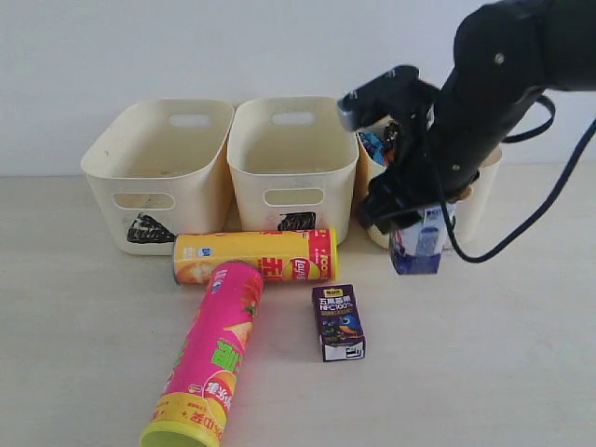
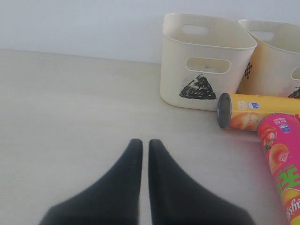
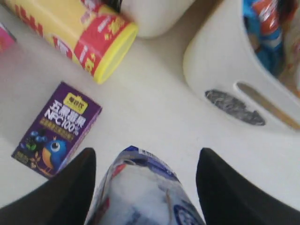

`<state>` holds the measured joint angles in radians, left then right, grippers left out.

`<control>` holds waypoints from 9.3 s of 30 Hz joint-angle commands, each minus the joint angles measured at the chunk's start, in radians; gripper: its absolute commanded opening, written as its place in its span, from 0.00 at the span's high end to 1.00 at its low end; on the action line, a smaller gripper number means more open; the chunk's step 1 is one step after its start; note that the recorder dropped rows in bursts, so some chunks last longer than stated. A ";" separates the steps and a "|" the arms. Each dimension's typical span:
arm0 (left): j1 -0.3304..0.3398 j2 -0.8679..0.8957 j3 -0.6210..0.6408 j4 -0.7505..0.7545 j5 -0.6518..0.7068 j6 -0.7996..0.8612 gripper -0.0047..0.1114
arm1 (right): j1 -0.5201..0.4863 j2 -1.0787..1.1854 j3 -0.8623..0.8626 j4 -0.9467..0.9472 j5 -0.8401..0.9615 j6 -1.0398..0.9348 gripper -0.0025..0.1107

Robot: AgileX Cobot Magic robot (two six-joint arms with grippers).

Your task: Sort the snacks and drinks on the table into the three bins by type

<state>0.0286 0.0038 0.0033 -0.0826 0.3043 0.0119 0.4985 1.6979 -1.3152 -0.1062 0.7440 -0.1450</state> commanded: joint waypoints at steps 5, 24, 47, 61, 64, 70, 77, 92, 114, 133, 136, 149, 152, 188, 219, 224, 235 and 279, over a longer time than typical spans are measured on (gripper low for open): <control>0.001 -0.004 -0.003 -0.005 -0.013 -0.003 0.93 | -0.001 -0.115 -0.005 0.022 -0.301 -0.011 0.98; 0.001 -0.004 -0.003 -0.005 -0.013 -0.003 0.93 | -0.001 0.235 -0.060 0.023 -1.218 -0.002 0.98; 0.001 -0.004 -0.003 -0.005 -0.013 -0.003 0.93 | -0.001 0.340 -0.200 0.191 -0.993 -0.067 0.26; 0.001 -0.004 -0.003 -0.005 -0.013 -0.003 0.93 | -0.001 0.056 -0.200 0.100 -0.265 -0.100 0.98; 0.001 -0.004 -0.003 -0.005 -0.013 -0.003 0.93 | -0.001 0.030 -0.200 0.100 -0.124 -0.104 0.98; 0.001 -0.004 -0.003 -0.005 -0.013 -0.003 0.93 | -0.001 0.019 -0.198 0.106 0.104 -0.116 0.98; 0.001 -0.004 -0.003 -0.005 -0.013 -0.003 0.93 | 0.001 0.021 -0.197 0.294 0.263 -0.146 0.86; 0.001 -0.004 -0.003 -0.005 -0.013 -0.003 0.93 | 0.083 0.029 -0.042 0.425 0.241 -0.100 0.34; 0.001 -0.004 -0.003 -0.005 -0.013 -0.003 0.93 | 0.209 0.287 -0.042 0.054 0.020 0.341 0.16; 0.001 -0.004 -0.003 -0.005 -0.013 -0.003 0.93 | 0.209 0.347 -0.042 -0.034 0.004 0.363 0.97; 0.001 -0.004 -0.003 -0.005 -0.013 -0.003 0.93 | 0.209 0.330 -0.042 -0.034 0.019 0.348 0.98; 0.001 -0.004 -0.003 -0.005 -0.013 -0.003 0.93 | 0.209 0.204 -0.042 -0.072 0.225 0.272 0.98; 0.001 -0.004 -0.003 -0.005 -0.013 -0.003 0.93 | 0.209 0.151 -0.042 -0.072 0.238 0.239 0.98; 0.001 -0.004 -0.003 -0.005 -0.013 -0.003 0.93 | 0.029 0.514 -0.660 -0.170 -0.235 0.183 0.37; 0.001 -0.004 -0.003 -0.005 -0.013 -0.003 0.93 | 0.006 0.211 -0.462 -0.158 0.213 0.175 0.98; 0.001 -0.004 -0.003 -0.005 -0.013 -0.003 0.93 | -0.068 0.079 -0.305 -0.155 0.158 0.191 0.98; 0.001 -0.004 -0.003 -0.005 -0.013 -0.003 0.93 | -0.277 -0.180 -0.068 -0.146 0.160 0.191 0.98; 0.001 -0.004 -0.003 -0.005 -0.013 -0.003 0.93 | -0.489 -1.277 0.642 -0.036 -0.220 0.298 0.98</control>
<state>0.0286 0.0038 0.0033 -0.0826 0.3043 0.0119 0.0125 0.4358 -0.6762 -0.1402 0.5123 0.1833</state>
